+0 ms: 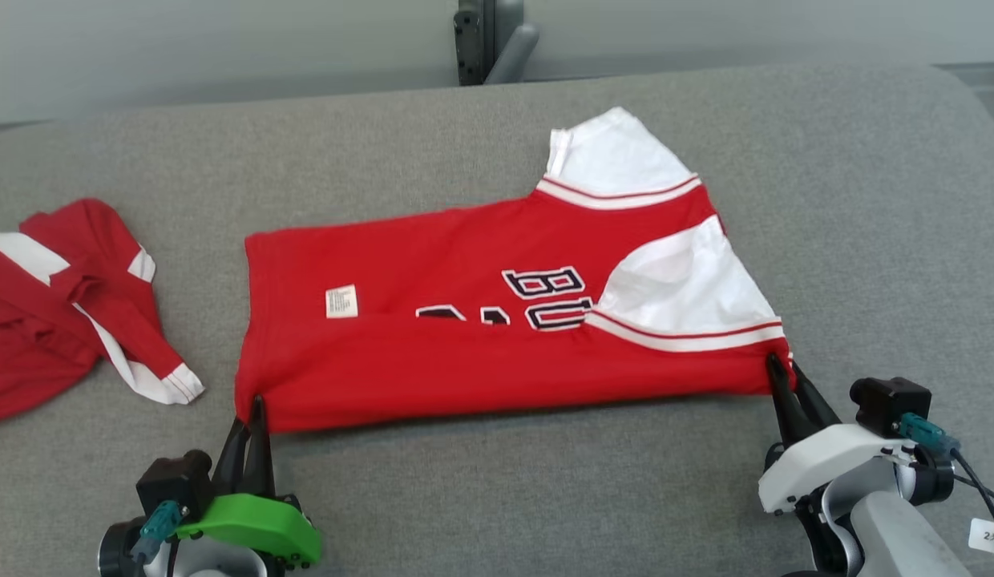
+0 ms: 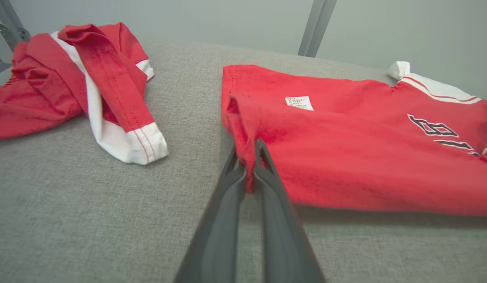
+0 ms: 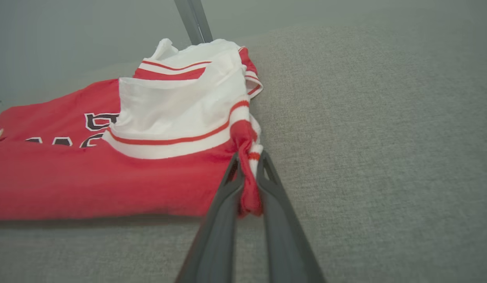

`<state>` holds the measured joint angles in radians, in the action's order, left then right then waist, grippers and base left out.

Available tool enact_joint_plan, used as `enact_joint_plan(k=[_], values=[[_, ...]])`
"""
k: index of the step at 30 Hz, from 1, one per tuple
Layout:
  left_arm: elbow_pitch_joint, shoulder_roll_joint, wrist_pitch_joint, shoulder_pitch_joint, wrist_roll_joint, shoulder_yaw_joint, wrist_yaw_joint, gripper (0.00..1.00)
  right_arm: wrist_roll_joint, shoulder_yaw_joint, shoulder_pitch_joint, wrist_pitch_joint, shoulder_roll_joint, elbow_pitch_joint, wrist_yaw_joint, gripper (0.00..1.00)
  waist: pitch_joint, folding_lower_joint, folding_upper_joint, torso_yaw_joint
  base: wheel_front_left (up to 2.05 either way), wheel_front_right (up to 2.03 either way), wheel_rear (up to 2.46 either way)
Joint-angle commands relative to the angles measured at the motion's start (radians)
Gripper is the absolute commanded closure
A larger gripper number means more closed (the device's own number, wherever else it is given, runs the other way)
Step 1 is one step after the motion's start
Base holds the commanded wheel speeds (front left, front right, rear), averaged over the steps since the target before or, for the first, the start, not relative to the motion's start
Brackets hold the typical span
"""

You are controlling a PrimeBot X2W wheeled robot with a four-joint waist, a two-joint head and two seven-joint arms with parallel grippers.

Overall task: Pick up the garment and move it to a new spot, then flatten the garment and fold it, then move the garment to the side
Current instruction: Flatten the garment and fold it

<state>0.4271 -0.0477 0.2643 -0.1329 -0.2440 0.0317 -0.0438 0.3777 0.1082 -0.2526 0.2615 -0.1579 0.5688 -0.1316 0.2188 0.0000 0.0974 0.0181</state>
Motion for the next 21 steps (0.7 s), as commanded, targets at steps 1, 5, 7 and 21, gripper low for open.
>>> enact_joint_plan(k=[1, 5, 7, 21], values=[[0.008, -0.005, 0.0, 0.03, 0.009, -0.013, -0.006, 1.0, 0.013, 0.002, 0.027, 0.002, 0.001, 0.006, 0.002, 1.0, -0.121, 0.0, 0.0001, 0.011, 0.0, 0.0, 0.0], [0.031, -0.005, 0.0, 0.078, 0.015, -0.02, -0.004, 1.0, 0.018, 0.025, 0.063, 0.002, -0.002, 0.018, 0.002, 1.0, -0.151, 0.0, 0.0001, 0.016, 0.0, 0.0, 0.0], [0.042, -0.005, 0.0, 0.095, 0.009, -0.022, -0.002, 1.0, 0.023, 0.032, 0.079, 0.002, -0.009, 0.025, 0.002, 1.0, -0.159, 0.0, 0.0001, 0.019, 0.0, 0.0, 0.0], [0.127, -0.005, -0.001, 0.158, -0.034, 0.022, 0.021, 0.0, 0.048, 0.064, 0.177, 0.002, -0.006, 0.046, 0.002, 0.0, -0.122, 0.0, 0.0001, 0.006, 0.0, 0.0, 0.0]])
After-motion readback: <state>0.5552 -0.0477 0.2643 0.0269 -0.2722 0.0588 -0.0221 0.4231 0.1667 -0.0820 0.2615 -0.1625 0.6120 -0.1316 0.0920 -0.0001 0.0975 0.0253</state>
